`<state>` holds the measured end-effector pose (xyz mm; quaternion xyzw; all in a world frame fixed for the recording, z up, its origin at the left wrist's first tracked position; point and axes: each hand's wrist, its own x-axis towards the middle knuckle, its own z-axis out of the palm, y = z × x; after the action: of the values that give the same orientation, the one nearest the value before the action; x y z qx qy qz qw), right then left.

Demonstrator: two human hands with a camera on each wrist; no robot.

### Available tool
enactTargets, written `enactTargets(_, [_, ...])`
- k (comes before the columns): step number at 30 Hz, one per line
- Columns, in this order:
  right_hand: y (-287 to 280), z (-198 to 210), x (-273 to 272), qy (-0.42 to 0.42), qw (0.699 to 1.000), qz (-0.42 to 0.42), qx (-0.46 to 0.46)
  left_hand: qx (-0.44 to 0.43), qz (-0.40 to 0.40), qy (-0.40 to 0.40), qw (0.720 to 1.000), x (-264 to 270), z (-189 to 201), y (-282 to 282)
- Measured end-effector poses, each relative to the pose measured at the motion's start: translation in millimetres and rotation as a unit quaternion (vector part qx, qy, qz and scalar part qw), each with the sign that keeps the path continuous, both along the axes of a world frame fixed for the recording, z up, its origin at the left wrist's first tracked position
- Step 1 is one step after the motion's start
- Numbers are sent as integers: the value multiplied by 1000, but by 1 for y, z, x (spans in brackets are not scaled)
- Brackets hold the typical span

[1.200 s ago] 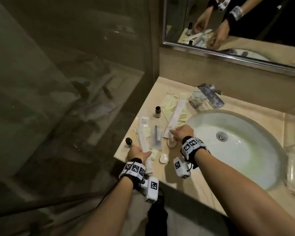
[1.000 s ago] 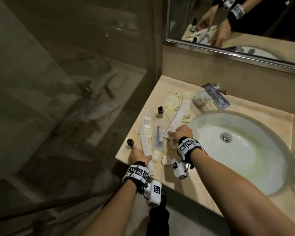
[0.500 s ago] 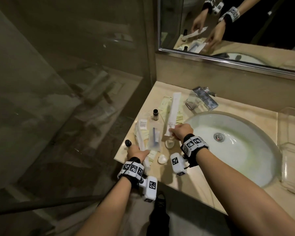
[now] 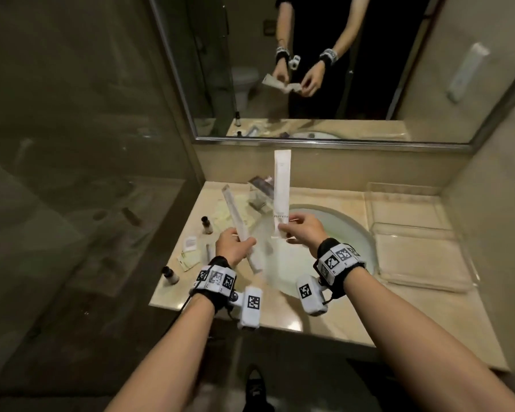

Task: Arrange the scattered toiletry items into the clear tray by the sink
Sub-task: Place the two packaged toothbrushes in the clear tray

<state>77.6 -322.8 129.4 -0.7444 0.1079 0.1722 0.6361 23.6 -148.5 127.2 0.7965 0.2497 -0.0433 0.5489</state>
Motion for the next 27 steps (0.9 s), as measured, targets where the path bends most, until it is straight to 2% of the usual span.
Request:
enactTargets(7, [-125,15,-45,-29,1000,-12,5,-78,-132,-14,988,0,15,-107])
enactTargets(12, [-189,5,-52,-19,997,-72,0,-127,-212,-18,969,10,14,-164])
enactTargets(20, [-257,-16,-26,9,993,-114,-14,-155,-255,20,954,66,-8,-227])
enactTargets(27, [-299,-40,9,39,987,-143,-54,-173,-275,56,944,121,-36,-252])
